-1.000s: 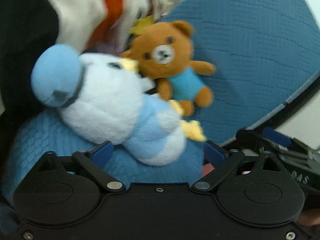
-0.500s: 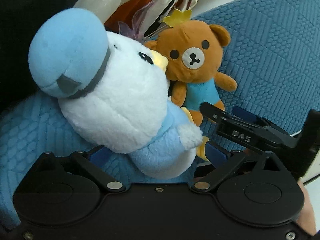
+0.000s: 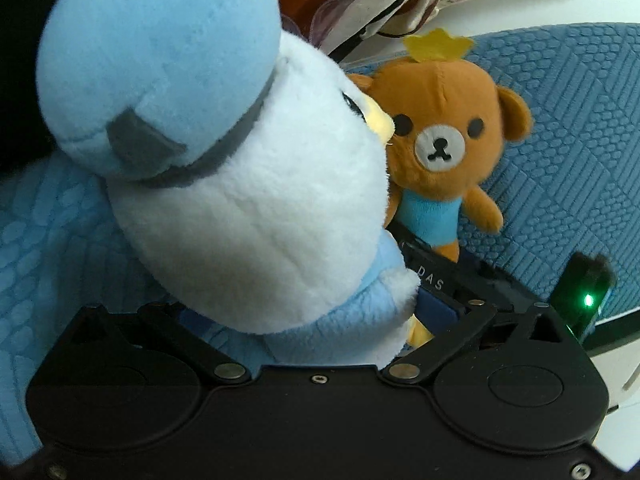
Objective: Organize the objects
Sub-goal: 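Reach both grippers to the teddy bear and grasp it with the right gripper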
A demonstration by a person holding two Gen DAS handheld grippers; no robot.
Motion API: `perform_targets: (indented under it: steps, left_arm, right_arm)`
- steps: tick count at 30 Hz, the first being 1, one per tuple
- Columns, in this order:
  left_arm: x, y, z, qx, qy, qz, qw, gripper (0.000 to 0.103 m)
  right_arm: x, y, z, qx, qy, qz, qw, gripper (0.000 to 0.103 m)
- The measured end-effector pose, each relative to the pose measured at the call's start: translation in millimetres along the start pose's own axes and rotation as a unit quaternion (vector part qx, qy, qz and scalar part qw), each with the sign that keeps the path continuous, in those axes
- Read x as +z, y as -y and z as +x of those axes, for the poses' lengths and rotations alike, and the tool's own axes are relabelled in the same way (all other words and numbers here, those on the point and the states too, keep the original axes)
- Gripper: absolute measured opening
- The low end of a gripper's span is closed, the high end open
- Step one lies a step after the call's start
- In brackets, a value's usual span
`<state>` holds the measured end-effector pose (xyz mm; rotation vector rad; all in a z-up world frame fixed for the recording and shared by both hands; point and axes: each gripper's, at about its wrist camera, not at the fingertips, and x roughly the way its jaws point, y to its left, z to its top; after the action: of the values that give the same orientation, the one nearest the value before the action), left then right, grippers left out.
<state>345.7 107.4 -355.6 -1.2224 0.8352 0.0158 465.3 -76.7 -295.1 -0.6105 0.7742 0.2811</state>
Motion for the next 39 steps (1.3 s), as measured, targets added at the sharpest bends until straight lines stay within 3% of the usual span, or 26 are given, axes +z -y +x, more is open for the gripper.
perform_targets:
  steps: [3,11,22,24,28,31,32,35,37,39]
  left_arm:
    - [-0.2,-0.4,2.9,-0.001,0.0,-0.004,1.0,0.1]
    - [-8.6,11.6,-14.5,0.015,0.011,0.034,0.9993,0.08]
    - [-27.0,18.0,-50.8,0.041,0.014,0.071,0.9965,0.067]
    - [-32.5,24.5,-55.8,0.051,0.018,0.092,0.9943,0.062]
    - [-49.1,42.6,-72.5,0.062,0.03,0.166,0.9837,0.031]
    - [-50.8,48.5,-78.8,0.069,0.035,0.191,0.9786,0.034]
    - [-46.1,51.5,-74.5,0.071,0.034,0.186,0.9794,0.046]
    - [-37.4,45.0,-73.6,0.069,0.034,0.16,0.9841,0.06]
    - [-33.4,39.8,-71.2,0.057,0.025,0.139,0.9883,0.072]
    - [-31.7,36.4,-67.9,0.062,0.016,0.134,0.9889,0.081]
  right_arm:
    - [-6.4,-1.5,-7.9,-0.004,0.009,0.002,1.0,0.068]
    - [-14.2,-6.0,-42.8,-0.022,0.005,0.012,1.0,0.062]
    - [-50.9,10.9,-104.5,-0.026,-0.018,0.095,0.995,0.059]
    - [-56.7,14.8,-116.3,-0.027,-0.02,0.11,0.993,0.059]
    - [-77.0,14.1,-146.2,-0.024,-0.023,0.14,0.99,0.058]
    - [-89.0,27.0,-157.6,-0.016,-0.031,0.168,0.985,0.058]
    - [-95.8,27.5,-162.2,-0.014,-0.034,0.178,0.983,0.058]
    - [-123.2,16.6,-171.6,-0.009,-0.038,0.202,0.979,0.056]
    - [-136.5,7.9,-179.0,-0.004,-0.039,0.219,0.975,0.042]
    - [-143.9,3.9,-182.1,0.002,-0.04,0.234,0.971,0.04]
